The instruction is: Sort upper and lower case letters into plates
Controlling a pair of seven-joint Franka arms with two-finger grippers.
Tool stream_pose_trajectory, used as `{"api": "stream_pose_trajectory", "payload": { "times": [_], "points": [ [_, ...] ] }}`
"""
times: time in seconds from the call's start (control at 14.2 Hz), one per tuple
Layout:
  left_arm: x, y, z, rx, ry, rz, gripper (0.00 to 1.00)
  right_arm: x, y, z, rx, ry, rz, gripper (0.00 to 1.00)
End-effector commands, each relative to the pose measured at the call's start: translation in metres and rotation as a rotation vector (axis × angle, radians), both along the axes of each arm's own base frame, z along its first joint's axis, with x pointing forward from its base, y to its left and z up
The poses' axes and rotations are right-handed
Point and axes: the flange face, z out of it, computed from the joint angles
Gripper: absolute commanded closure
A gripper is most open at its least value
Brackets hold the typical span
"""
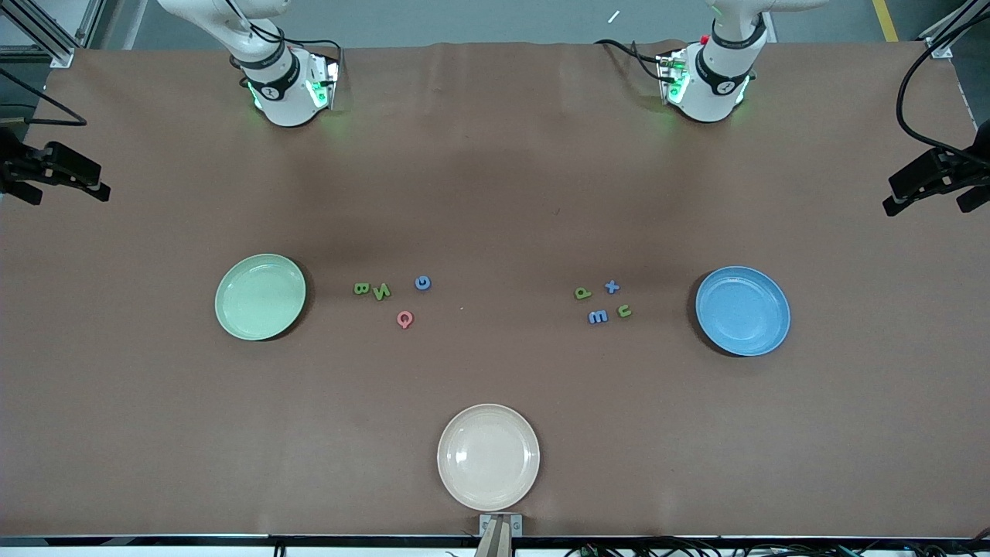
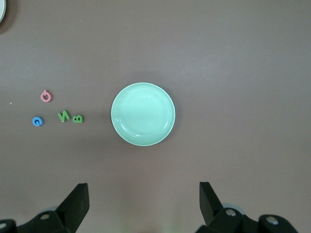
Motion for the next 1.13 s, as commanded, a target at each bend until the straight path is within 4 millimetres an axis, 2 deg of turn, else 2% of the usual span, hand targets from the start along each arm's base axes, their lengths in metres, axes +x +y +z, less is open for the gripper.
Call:
{"api": "stream_pose_trajectory", "payload": {
  "times": [0.0, 0.28, 0.49, 0.64, 0.78, 1.06],
  "points": [
    [-0.008, -0.004, 0.007, -0.003, 0.000, -0.026, 0.00, -0.011, 0.002, 0.002, 0.015, -0.002, 0.007, 0.00],
    [-0.008, -0.002, 0.007, -0.008, -0.002, -0.019, 0.00, -0.011, 0.002, 0.001, 0.017, -0.001, 0.006, 0.00],
    [-0.002, -0.006, -0.006, -0.015, 0.023, -0.010, 0.00, -0.011, 0.002, 0.001, 0.019, 0.004, 0.006, 0.00],
    [0.008, -0.012, -0.030, -0.020, 0.067, -0.016, 0.00, -0.011, 0.002, -0.001, 0.024, 0.006, 0.003, 0.00],
    [0.018, -0.029, -0.058, -0.020, 0.119, -0.006, 0.00, -0.011, 0.002, -0.001, 0.036, 0.010, 0.005, 0.00],
    [0.049, -0.099, -0.151, -0.021, 0.228, 0.079, 0.00, -0.011, 0.001, -0.002, 0.037, 0.016, 0.006, 0.00]
  ]
}}
